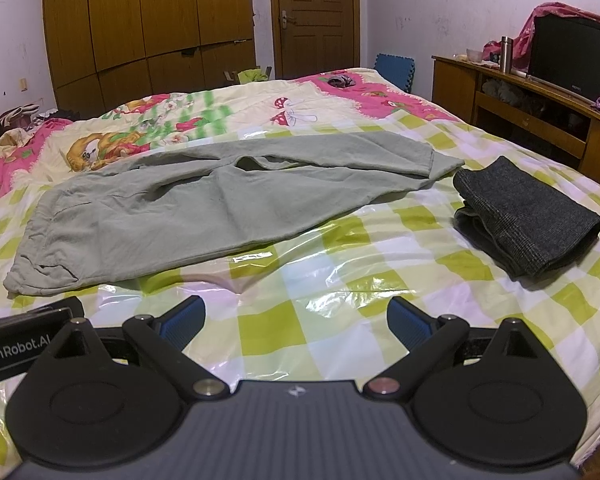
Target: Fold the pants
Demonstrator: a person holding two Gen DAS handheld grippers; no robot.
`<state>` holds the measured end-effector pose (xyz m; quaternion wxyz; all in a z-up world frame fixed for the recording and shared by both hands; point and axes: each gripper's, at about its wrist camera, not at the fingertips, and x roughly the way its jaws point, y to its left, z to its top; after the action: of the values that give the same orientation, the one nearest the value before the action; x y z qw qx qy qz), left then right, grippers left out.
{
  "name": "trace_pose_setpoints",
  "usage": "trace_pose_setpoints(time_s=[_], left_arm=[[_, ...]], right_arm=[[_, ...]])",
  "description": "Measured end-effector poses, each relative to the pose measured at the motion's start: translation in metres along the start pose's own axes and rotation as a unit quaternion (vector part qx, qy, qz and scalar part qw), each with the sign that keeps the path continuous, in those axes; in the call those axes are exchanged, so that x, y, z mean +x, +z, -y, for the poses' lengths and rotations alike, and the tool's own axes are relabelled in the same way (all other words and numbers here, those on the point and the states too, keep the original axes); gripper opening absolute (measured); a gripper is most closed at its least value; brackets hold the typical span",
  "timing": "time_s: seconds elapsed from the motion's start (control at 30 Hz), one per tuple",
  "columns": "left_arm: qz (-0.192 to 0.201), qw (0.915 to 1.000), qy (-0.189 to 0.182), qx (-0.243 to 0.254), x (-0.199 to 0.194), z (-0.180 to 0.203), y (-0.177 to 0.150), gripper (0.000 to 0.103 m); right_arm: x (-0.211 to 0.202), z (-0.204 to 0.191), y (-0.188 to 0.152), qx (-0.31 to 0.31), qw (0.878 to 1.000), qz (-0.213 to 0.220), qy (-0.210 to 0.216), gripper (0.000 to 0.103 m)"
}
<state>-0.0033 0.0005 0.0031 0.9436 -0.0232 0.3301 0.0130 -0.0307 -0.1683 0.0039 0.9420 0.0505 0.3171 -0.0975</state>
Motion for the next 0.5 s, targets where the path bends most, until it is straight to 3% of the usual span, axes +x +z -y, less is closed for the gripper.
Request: trace_pose_setpoints(time_s=[0.5], left_arm=[[0.000,1.0000,0.000,-0.001,0.0001,-0.0007,-0.0005,0.103]], right_arm=[[0.0006,-0.0006,-0.0005,-0.001,1.000,0.000,-0.001,0.097]])
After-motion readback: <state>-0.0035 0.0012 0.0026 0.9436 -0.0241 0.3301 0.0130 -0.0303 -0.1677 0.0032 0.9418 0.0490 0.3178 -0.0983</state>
